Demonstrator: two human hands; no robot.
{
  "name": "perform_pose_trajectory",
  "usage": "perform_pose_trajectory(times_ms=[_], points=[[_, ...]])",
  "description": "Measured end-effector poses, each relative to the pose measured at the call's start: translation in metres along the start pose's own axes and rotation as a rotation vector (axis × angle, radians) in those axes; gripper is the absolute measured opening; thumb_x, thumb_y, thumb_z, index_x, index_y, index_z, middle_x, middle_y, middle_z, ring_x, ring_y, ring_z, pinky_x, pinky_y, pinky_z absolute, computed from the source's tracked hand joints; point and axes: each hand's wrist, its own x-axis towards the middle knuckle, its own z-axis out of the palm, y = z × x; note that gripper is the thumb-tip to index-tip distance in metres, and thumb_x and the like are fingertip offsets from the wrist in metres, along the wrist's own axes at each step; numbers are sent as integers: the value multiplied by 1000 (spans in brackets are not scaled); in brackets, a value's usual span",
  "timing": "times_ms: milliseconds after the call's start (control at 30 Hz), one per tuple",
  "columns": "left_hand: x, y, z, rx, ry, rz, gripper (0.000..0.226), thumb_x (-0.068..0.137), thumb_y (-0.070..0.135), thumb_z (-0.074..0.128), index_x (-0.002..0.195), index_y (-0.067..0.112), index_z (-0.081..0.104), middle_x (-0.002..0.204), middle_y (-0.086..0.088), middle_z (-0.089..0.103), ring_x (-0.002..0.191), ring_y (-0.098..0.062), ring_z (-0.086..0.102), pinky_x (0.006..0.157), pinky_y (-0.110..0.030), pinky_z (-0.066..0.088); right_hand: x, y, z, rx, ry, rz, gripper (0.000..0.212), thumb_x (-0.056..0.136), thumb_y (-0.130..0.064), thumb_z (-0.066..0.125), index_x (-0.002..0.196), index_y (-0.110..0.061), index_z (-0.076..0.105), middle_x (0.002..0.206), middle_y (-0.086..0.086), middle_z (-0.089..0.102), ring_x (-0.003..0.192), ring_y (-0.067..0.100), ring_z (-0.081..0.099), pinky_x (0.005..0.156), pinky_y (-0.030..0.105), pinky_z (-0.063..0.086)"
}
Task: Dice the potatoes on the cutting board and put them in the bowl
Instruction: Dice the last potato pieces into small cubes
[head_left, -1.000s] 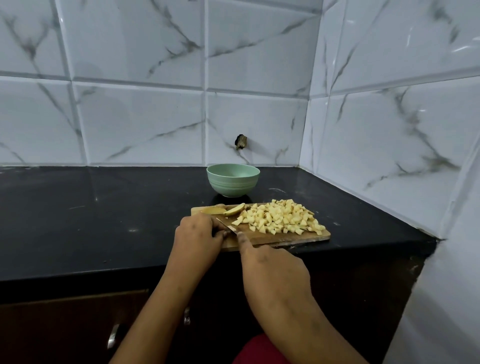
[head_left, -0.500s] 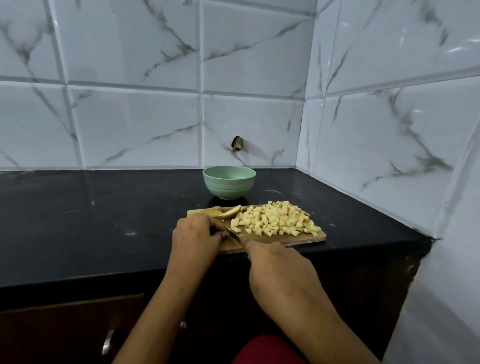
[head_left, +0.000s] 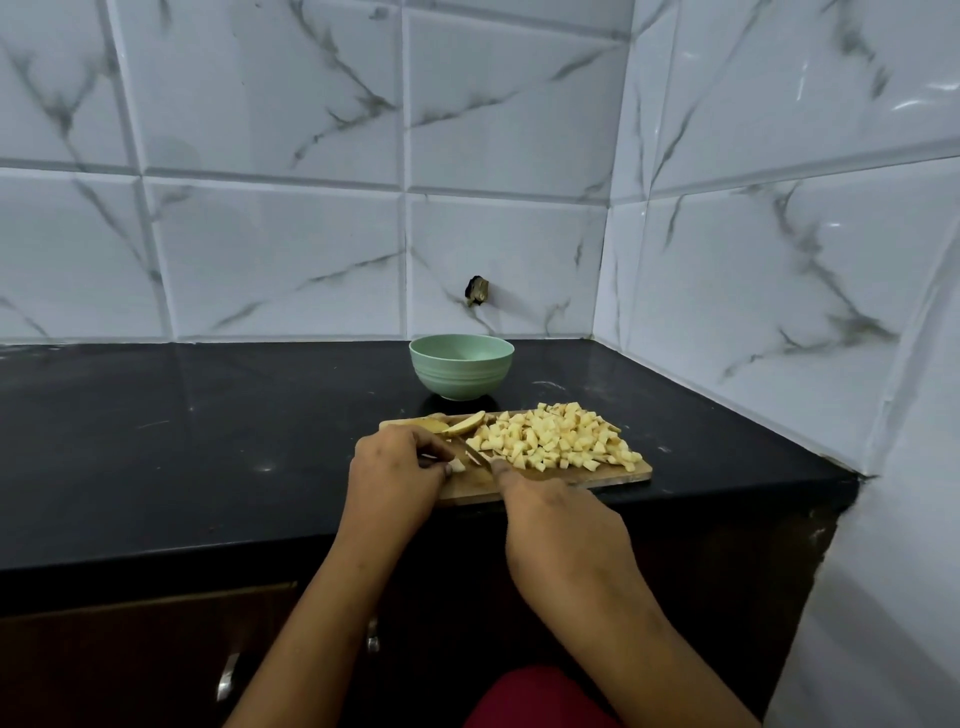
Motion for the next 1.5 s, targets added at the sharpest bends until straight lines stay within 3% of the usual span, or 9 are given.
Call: perform_pose_trajectory(times_ms=[167, 633, 767, 967, 1033, 1167, 1233, 1300, 1500], points=[[3, -1, 4, -29, 8, -17, 18, 76, 10, 74, 70, 26, 69, 83, 10, 67, 72, -2, 62, 61, -4, 38, -6, -2, -6, 96, -10, -40, 55, 98, -13, 43, 148, -29, 28, 109, 2, 62, 96, 20, 59, 67, 30, 43], [1, -1, 7, -1, 95, -25, 13, 74, 16, 77, 68, 23, 68, 77, 12, 65, 74, 0, 55, 60, -5, 35, -3, -8, 9, -17, -71, -28, 66, 97, -11, 45, 152, -26, 11, 113, 6, 60, 97, 23, 59, 70, 34, 46], [11, 6, 13, 31, 61, -7, 12, 77, 16, 75, 73, 22, 67, 79, 15, 58, 73, 2, 48, 60, -5, 31, 4, 15, -8, 59, 29, 73, 54, 100, -13, 36, 148, -35, 26, 109, -1, 59, 88, 17, 57, 70, 32, 47], [22, 11, 17, -70, -75, -19, 20, 81, 2, 67, 81, 22, 67, 95, 9, 64, 87, -5, 61, 71, -12, 46, 12, 33, -14, 175, 62, 143, 49, 102, -20, 34, 148, -38, 29, 118, 0, 60, 90, 16, 60, 75, 33, 53], [21, 4, 7, 4, 26, -40, 16, 81, 8, 67, 87, 23, 68, 96, 10, 60, 87, -5, 56, 73, -18, 45, 10, 31, -10, 232, 27, 100, 46, 103, -24, 33, 147, -37, 30, 113, -2, 61, 82, 12, 58, 70, 32, 52], [9, -8, -2, 405, 64, -29, 19, 92, 29, 52, 105, 27, 67, 105, 7, 62, 99, -12, 51, 79, -25, 38, 14, 32, -5, 432, -37, 53, 43, 104, -25, 35, 146, -35, 35, 131, -6, 56, 96, 7, 58, 79, 26, 49], [3, -6, 3, 530, -58, -11, 30, 97, 38, 38, 109, 28, 62, 112, 6, 60, 114, -15, 47, 96, -35, 33, 20, 38, -4, 525, -35, 58, 43, 104, -25, 37, 145, -34, 38, 107, -12, 60, 74, 0, 52, 62, 21, 46], [1, -1, 8, 541, -149, 1, 36, 99, 40, 29, 118, 29, 58, 125, 10, 56, 126, -15, 38, 109, -42, 20, 25, 44, -3, 542, -17, 76, 43, 104, -24, 36, 146, -33, 38, 79, -19, 44, 61, -1, 40, 52, 16, 32], [5, 5, 18, 507, -234, 60, 40, 100, 41, 29, 136, 40, 44, 144, 18, 42, 135, -13, 28, 114, -47, 9, 23, 62, 6, 580, -10, 112, 43, 103, -24, 38, 145, -31, 39, 72, -20, 28, 63, -4, 29, 56, 14, 26]])
